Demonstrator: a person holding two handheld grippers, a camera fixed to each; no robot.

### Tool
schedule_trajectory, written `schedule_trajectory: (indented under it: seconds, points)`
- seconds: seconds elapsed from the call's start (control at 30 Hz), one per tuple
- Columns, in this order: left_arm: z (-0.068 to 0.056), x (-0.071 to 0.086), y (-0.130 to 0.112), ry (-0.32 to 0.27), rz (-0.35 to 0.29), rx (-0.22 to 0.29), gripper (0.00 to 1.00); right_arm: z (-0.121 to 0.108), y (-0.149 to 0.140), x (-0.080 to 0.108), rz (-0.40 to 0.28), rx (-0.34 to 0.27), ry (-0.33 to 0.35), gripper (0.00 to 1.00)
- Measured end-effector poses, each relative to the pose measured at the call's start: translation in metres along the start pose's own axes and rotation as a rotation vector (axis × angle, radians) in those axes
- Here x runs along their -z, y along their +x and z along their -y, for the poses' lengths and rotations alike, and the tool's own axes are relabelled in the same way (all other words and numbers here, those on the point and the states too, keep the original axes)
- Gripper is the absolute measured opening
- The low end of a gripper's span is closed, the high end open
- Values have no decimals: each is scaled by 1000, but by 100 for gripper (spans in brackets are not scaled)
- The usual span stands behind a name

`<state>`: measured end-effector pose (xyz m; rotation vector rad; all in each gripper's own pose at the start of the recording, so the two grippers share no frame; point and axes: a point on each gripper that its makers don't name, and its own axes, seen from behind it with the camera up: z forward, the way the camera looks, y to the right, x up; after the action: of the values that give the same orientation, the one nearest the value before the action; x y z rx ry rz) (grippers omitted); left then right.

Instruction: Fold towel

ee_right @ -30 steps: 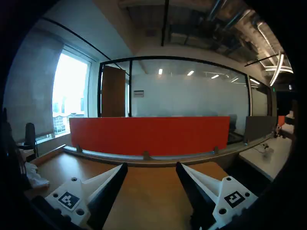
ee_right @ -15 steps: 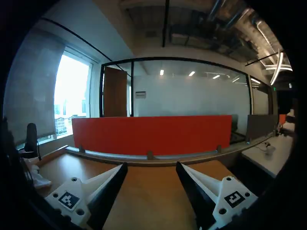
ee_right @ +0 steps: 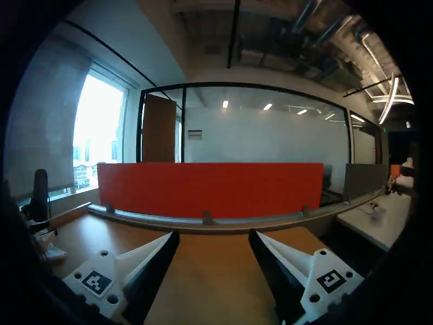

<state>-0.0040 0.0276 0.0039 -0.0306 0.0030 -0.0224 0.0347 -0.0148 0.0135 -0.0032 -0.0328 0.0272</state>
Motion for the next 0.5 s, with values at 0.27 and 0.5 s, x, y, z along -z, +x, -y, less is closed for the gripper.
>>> schedule_trajectory:
  seconds: [0.27,0.5]
  points:
    - [15,0,-34,14,-12,32,90,-6,-18,-2,-22,8,-40,99]
    - [22,3,-59,22,-21,46,90,-4,-35,3,-32,9,-38,99]
